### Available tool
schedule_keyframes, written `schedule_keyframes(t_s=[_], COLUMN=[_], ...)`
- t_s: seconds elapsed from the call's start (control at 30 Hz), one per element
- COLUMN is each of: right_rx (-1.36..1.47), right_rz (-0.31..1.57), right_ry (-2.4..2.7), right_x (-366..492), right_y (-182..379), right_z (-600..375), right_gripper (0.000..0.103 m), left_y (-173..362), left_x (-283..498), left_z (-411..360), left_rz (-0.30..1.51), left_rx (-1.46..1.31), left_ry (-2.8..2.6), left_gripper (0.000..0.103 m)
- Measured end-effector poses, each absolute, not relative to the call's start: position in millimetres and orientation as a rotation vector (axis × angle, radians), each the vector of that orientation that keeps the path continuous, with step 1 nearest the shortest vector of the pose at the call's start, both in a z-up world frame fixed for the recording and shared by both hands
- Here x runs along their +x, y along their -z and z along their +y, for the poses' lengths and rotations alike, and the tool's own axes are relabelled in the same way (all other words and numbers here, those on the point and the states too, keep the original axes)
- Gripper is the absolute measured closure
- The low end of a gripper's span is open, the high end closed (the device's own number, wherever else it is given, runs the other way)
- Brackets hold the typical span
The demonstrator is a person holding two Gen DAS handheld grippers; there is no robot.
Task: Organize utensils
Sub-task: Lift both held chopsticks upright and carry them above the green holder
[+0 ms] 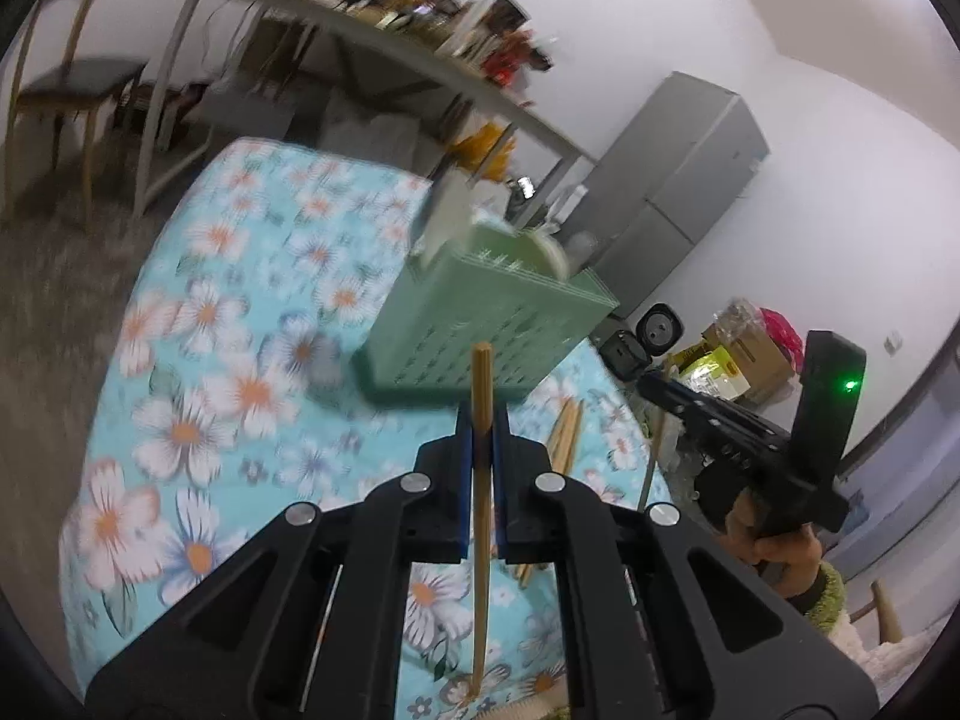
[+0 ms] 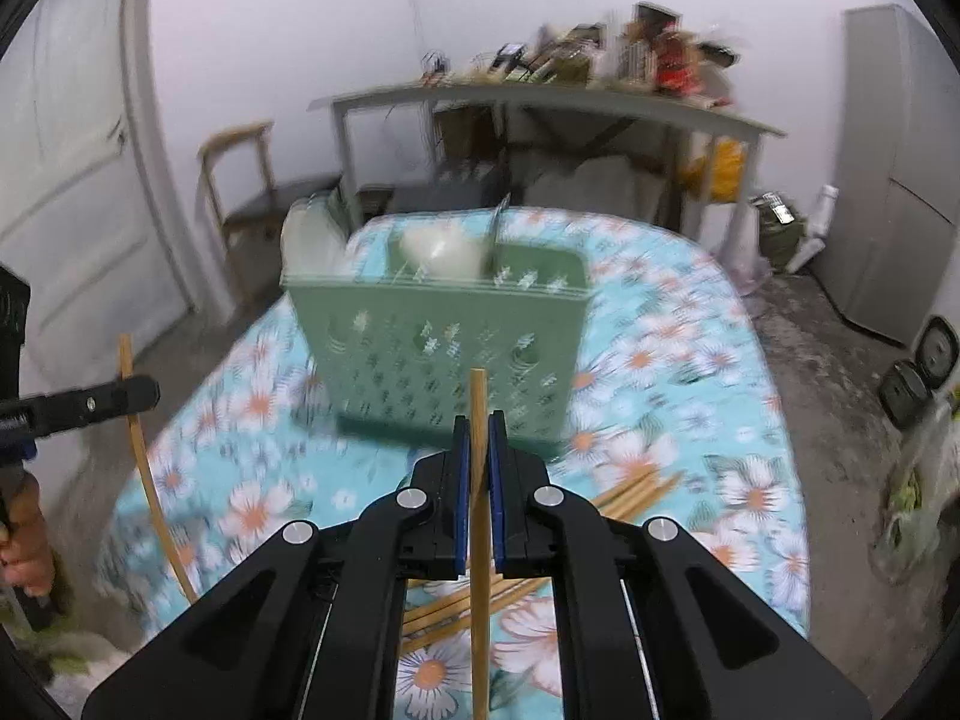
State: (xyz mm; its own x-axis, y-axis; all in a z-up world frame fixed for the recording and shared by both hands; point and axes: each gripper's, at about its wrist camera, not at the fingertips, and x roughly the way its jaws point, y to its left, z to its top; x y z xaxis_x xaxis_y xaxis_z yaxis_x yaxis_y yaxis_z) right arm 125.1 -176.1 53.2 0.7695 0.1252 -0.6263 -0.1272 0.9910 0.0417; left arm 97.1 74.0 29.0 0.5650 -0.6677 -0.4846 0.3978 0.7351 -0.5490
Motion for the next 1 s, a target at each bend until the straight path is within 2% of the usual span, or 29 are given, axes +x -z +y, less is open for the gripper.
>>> schedule_keyframes(t_s=[0.2, 0.53, 0.8, 1.0], right_rx=[0.114, 0.207, 0.248, 0.26], right_rz=[0.554, 0.395, 0.358, 0.353], right_ry=[-0.097, -0.101, -0.102, -0.106], right_x=[102, 86, 91, 98], right_y=[-95, -130, -140, -141], right_z=[-199, -215, -235, -243], right_gripper=[0.097, 0.097, 0.097, 0.097], left_y=[-73, -158, -214, -237], left_x=[96, 110, 131, 146], left_z=[65, 66, 51, 41], left_rz=[0.642, 0.449, 0.301, 0.215], left_rx=[-0.348, -0.285, -0.26, -0.223], left_ry=[0.699, 0.728, 0.744, 0.717], left_gripper=[0.098, 0.098, 0.098, 0.098])
